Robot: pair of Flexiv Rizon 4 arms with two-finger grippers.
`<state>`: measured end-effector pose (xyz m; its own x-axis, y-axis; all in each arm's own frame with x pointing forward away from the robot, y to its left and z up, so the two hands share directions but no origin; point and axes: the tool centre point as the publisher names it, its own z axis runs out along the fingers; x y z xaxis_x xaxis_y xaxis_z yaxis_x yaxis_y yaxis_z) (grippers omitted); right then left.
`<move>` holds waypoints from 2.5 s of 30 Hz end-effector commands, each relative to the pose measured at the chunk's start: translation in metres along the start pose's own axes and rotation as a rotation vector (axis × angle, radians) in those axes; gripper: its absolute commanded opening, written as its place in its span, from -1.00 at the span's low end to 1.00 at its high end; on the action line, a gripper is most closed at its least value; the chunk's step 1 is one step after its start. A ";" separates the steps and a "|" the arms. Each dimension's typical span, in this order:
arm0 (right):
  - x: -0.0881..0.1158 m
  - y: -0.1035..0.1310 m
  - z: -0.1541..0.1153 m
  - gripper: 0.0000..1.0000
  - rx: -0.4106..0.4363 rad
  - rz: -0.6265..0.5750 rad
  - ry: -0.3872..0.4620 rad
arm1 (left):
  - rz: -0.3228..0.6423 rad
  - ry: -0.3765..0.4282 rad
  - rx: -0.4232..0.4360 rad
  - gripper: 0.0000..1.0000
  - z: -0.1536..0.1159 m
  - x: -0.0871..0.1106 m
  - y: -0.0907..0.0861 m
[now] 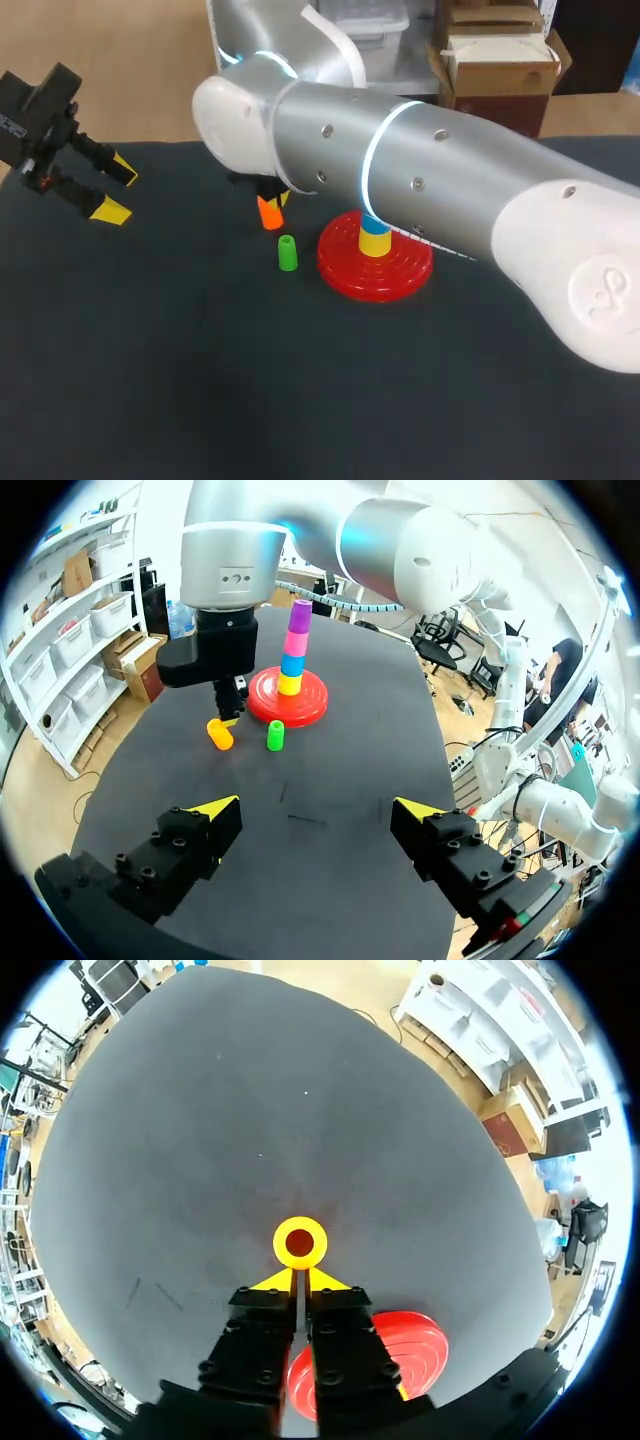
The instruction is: Pick up and stack the cylinders on the red base in this order: pink,purple,orange,green
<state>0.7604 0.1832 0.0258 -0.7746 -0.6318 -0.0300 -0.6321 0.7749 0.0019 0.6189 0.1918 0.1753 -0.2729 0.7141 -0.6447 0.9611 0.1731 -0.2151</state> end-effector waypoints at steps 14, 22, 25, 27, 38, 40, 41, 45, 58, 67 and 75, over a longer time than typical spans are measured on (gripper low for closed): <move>-0.005 -0.006 0.004 1.00 0.007 0.020 0.035 | 0.001 -0.001 -0.001 1.00 0.000 0.001 0.000; -0.017 -0.004 0.002 0.63 0.004 0.019 0.024 | 0.001 -0.001 -0.001 1.00 0.000 0.001 0.000; -0.018 -0.003 0.002 0.04 0.002 0.017 0.022 | 0.001 -0.001 -0.001 1.00 0.000 0.001 0.000; -0.018 -0.003 0.002 -0.11 0.003 0.017 0.024 | 0.001 -0.001 -0.001 1.00 0.000 0.001 0.000; -0.012 -0.005 0.006 -0.85 0.003 0.015 0.038 | 0.001 -0.001 -0.001 1.00 0.000 0.001 0.000; -0.012 -0.004 0.006 -1.00 0.003 0.014 0.036 | 0.001 -0.001 -0.001 1.00 0.000 0.001 0.000; -0.012 -0.004 0.005 -1.00 0.003 0.013 0.035 | 0.001 -0.001 -0.001 1.00 0.000 0.001 0.000; -0.014 -0.004 0.002 -1.00 0.005 0.011 0.029 | 0.001 -0.001 -0.001 1.00 0.000 0.001 0.000; -0.015 -0.007 -0.044 -1.00 0.004 -0.044 -0.047 | 0.001 -0.001 -0.001 1.00 0.000 0.001 0.000; -0.012 -0.013 -0.076 -1.00 -0.002 -0.059 -0.125 | 0.001 -0.001 -0.001 1.00 0.000 0.001 0.000; -0.012 -0.013 -0.076 -1.00 -0.002 -0.059 -0.125 | 0.001 -0.001 -0.001 1.00 0.000 0.001 0.000</move>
<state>0.7819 0.1825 0.1029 -0.7281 -0.6709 -0.1410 -0.6777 0.7353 0.0011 0.6189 0.1918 0.1753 -0.2729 0.7141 -0.6447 0.9611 0.1731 -0.2151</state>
